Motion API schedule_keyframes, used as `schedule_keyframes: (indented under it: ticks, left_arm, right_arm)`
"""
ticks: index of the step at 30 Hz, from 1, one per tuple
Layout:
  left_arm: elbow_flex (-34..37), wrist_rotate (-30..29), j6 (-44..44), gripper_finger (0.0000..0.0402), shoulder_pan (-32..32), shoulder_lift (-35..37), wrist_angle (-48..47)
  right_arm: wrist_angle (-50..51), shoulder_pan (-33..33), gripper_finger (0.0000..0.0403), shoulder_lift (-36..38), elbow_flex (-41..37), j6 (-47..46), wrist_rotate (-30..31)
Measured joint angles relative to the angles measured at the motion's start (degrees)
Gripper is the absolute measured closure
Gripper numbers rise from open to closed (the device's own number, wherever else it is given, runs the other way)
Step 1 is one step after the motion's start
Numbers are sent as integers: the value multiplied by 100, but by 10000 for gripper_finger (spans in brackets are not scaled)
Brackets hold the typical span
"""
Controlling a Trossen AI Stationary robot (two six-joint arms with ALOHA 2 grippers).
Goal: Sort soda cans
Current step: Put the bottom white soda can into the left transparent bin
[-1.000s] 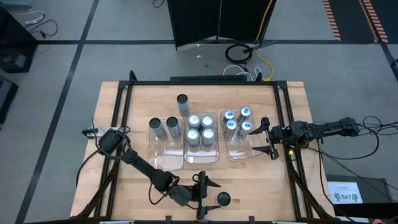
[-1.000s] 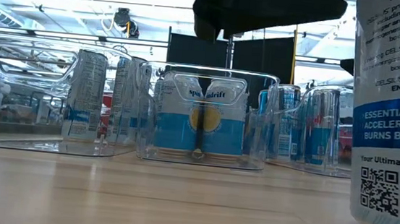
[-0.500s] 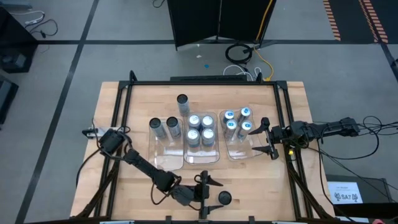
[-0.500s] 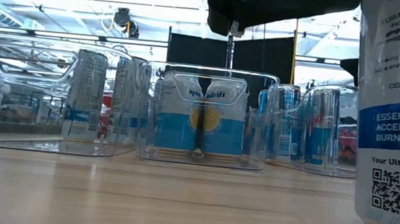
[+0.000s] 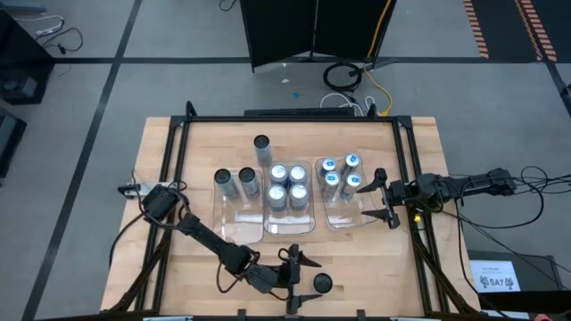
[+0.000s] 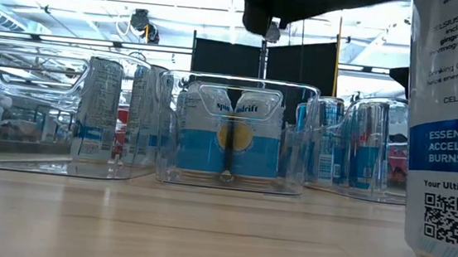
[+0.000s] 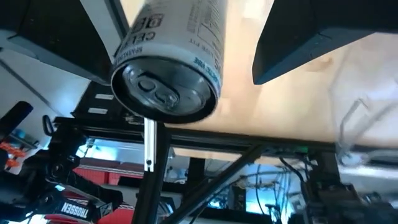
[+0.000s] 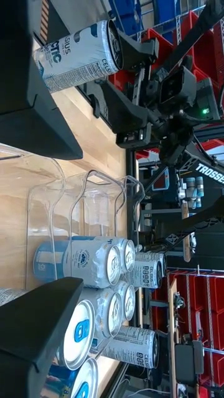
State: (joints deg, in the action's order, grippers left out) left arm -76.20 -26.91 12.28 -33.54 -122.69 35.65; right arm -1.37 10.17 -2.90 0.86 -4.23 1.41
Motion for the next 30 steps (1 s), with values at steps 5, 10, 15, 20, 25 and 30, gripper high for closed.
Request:
schedule_keyframes:
  ticks: [5, 10, 15, 20, 25, 30]
  left_arm:
    - [0, 225, 384, 8, 24, 0, -10]
    - [0, 132, 247, 8, 27, 0, -49]
    - [0, 143, 336, 8, 48, 0, -192]
    - [0, 146, 239, 8, 46, 0, -247]
    - [0, 145, 235, 9, 46, 0, -273]
    - [2, 146, 235, 35, 46, 0, -311]
  right_arm:
    - [-2, 0, 85, 0, 0, -1, 0]
    - [-2, -2, 85, 0, 0, -2, 2]
    - [-4, 0, 85, 0, 0, -2, 2]
    - [-5, 0, 85, 0, 0, -1, 1]
    - [-9, 0, 85, 0, 0, -2, 0]
    - [-11, -1, 85, 0, 0, -2, 1]
